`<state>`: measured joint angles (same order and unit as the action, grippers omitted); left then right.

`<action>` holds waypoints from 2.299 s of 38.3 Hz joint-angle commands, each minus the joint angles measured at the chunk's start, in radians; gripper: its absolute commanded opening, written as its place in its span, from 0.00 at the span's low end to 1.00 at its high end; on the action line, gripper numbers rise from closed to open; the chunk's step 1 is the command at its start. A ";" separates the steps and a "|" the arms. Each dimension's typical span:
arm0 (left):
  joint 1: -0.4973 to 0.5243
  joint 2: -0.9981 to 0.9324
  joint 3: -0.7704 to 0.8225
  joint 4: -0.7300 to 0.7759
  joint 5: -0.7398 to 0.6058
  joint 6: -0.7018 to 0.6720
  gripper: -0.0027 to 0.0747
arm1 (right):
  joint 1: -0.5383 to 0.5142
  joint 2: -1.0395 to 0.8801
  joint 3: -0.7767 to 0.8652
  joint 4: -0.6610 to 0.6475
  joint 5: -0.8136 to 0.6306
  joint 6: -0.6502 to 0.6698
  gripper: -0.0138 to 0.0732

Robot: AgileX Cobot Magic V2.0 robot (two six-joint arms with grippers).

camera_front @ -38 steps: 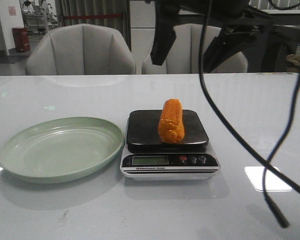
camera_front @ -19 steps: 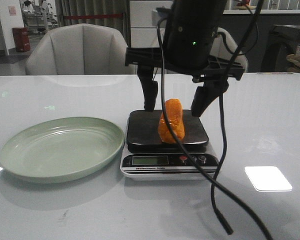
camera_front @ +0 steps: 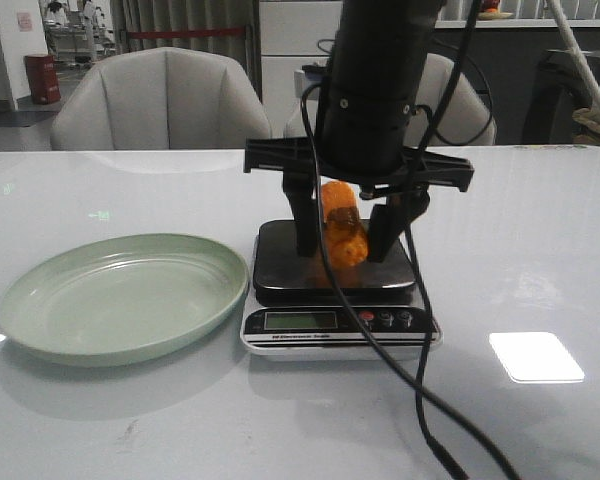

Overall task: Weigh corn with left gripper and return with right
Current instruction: 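Carry the corn cob with the right gripper back onto the plate and release, then lift the right gripper away from the plate and withdraw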

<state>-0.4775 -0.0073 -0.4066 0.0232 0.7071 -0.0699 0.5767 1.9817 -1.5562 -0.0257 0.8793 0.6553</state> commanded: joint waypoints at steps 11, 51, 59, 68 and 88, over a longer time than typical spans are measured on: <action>0.001 -0.002 -0.022 -0.007 -0.081 0.002 0.18 | 0.190 -0.018 -0.124 0.139 -0.204 0.000 0.53; 0.001 -0.002 -0.020 -0.007 -0.080 0.002 0.18 | 0.181 -0.064 -0.133 0.153 -0.197 -0.164 0.86; 0.001 -0.002 -0.006 -0.007 -0.091 0.002 0.18 | 0.072 -0.212 -0.121 0.153 -0.047 -0.358 0.86; 0.001 -0.002 -0.006 -0.007 -0.091 0.002 0.18 | -0.031 -0.442 0.057 0.153 -0.045 -0.502 0.86; 0.001 -0.002 -0.005 -0.007 -0.091 0.002 0.18 | -0.061 -1.127 0.636 0.135 -0.219 -0.570 0.86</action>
<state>-0.4775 -0.0073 -0.3884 0.0232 0.7012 -0.0691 0.5219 0.9710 -0.9620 0.1265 0.7481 0.0998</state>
